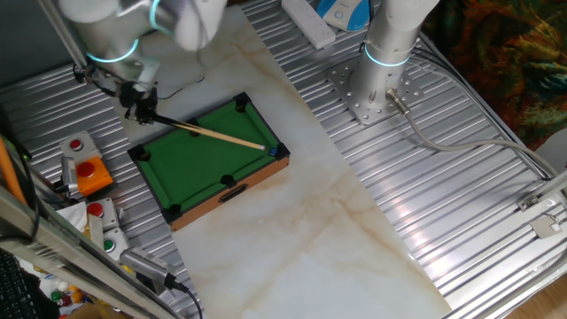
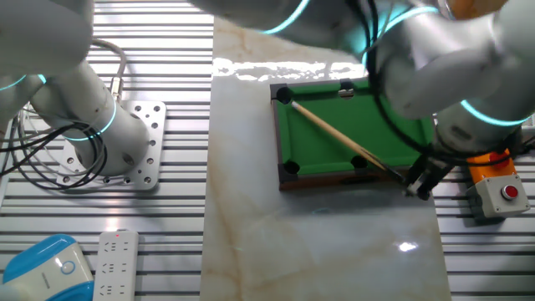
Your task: Hit the pool ball
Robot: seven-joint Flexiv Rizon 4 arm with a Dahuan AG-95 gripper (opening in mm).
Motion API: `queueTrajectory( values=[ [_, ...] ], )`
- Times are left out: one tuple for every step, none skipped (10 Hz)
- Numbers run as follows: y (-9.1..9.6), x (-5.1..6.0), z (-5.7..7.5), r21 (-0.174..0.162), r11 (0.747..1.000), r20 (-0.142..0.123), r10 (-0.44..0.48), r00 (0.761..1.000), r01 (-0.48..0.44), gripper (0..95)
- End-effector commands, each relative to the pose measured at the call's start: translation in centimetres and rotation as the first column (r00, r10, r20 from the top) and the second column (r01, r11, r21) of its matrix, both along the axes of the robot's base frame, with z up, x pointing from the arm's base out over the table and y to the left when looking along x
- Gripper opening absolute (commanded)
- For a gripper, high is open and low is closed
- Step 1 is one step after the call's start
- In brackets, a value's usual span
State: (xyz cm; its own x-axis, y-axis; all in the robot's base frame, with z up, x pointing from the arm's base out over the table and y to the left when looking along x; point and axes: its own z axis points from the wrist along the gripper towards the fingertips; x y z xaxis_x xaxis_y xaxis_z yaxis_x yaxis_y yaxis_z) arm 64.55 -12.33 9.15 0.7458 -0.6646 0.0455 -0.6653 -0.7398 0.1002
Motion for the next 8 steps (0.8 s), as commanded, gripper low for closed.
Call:
queueTrajectory(
  values=[
    [0.49, 0.59, 0.47, -0.004, 1.0, 0.0, 0.007, 1.0, -0.007, 0.0],
    [0.49, 0.62, 0.6, -0.001, 1.0, 0.0, 0.013, 1.0, -0.013, 0.0],
    [0.46, 0.67, 0.77, -0.006, 1.0, 0.006, 0.022, 1.0, -0.022, 0.0],
    [0.46, 0.69, 0.81, -0.005, 1.0, 0.008, 0.027, 1.0, -0.027, 0.0],
    [0.46, 0.74, 0.87, -0.008, 1.0, 0.012, 0.03, 0.999, -0.03, 0.0],
    [0.47, 0.77, 0.89, -0.002, 1.0, 0.013, 0.03, 0.999, -0.029, 0.0],
    [0.46, 0.78, 0.9, -0.003, 1.0, 0.012, 0.027, 1.0, -0.027, 0.0],
    [0.47, 0.78, 0.9, -0.004, 1.0, 0.012, 0.028, 1.0, -0.028, 0.0]
  ],
)
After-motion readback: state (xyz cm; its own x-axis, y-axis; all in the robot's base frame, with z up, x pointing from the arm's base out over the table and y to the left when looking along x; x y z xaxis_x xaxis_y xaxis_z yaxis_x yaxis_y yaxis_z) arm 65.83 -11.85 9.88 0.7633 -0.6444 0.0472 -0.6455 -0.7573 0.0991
